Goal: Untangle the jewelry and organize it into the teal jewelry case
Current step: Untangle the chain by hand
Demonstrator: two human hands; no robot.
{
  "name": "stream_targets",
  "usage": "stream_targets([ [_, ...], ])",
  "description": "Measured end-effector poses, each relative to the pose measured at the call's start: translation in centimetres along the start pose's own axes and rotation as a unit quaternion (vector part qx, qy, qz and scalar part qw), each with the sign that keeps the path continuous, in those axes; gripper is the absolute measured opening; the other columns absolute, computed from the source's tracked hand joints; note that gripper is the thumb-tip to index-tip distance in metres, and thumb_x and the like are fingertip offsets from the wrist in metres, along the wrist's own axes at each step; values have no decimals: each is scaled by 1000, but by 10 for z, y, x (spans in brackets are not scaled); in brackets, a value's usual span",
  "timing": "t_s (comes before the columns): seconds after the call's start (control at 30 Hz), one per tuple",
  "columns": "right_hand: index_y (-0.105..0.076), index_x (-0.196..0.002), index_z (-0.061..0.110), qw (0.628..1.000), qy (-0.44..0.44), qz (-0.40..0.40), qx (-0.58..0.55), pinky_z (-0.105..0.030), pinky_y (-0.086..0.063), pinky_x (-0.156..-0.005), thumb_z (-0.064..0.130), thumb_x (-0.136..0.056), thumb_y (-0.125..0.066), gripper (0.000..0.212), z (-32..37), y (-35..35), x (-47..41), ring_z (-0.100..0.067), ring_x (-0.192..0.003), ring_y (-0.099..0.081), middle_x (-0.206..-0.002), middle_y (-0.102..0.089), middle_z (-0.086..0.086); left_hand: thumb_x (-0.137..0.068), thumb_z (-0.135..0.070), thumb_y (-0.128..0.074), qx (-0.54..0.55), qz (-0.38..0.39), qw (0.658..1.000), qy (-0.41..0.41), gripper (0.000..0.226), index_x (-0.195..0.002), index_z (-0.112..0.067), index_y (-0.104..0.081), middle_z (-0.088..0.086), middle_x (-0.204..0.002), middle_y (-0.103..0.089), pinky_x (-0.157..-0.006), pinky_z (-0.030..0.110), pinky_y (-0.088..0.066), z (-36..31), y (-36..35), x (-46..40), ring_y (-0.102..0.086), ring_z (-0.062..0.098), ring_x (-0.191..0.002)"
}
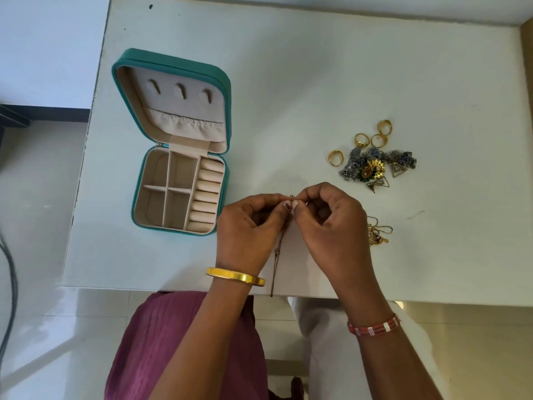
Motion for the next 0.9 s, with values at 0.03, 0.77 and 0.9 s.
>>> stream_targets([
  [0.03, -63, -85, 17, 1000, -5, 1, -7, -21, -51, -61, 12, -82, -63, 5, 0, 0, 0, -12, -69, -60, -76, -64, -2, -79, -9, -66, -13, -1, 1000, -3, 14, -85, -22, -68, -4, -80, -69, -74, 24, -56, 0, 0, 0, -69, 13, -77],
  [0.77, -61, -90, 10, 983, 98, -7, 156, -14, -42, -57, 10, -88, -57, 4, 14, -2, 3, -9, -67, -53, -79, -56, 3, -90, -10, -49, -249, 0, 958, -140, 16, -94, -5, -63, 5, -83, -58, -62, 8, -36, -14, -12, 2, -50, 14, -73],
  [0.9, -62, -81, 20, 999, 19, -27, 31, -11, -48, -59, 13, -86, -61, 9, 8, 7, 1, -7, -62, -61, -69, -61, 11, -90, -5, -48, -102, -1, 994, -33, 18, -82, -17, -59, -1, -70, -58, -65, 25, -53, -4, -5, -2, -58, 16, -64],
])
Point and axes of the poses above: each hand's wrist, its own x-axis away from the middle knuckle, its own y-axis out of the back of the hand, z = x × y, the point moved 5 cm from there along -x, towards the middle knuckle
